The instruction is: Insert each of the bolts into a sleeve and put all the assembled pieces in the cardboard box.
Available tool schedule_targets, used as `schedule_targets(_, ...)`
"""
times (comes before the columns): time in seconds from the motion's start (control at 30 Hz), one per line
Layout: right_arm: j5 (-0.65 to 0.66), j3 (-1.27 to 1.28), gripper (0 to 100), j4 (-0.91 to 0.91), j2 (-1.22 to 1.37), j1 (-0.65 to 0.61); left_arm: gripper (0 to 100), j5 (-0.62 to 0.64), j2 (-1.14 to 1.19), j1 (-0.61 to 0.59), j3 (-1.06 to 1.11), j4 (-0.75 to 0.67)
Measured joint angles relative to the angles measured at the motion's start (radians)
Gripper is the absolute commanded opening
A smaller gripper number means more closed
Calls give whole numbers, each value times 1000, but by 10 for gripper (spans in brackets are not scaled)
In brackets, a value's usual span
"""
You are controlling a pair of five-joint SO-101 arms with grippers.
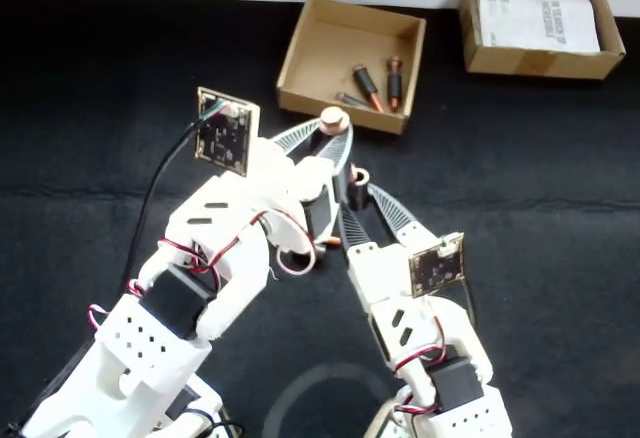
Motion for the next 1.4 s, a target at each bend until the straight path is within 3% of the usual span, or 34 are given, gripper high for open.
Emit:
schedule_targets(0.2,0,0,6,2,0,3,8,38,44,0,-11,-3)
schedule_targets(0.43,0,0,6,3,0,3,8,48,137,0,-12,-117)
schedule_targets(0.8,0,0,6,3,0,3,8,48,147,3,-11,-117)
schedule_targets(1.1,0,0,6,3,-2,2,9,46,147,146,-12,163)
schedule_targets(1.27,0,0,6,3,0,0,16,44,146,152,-32,222)
schedule_targets(1.4,0,0,6,3,0,0,171,35,144,137,-40,247)
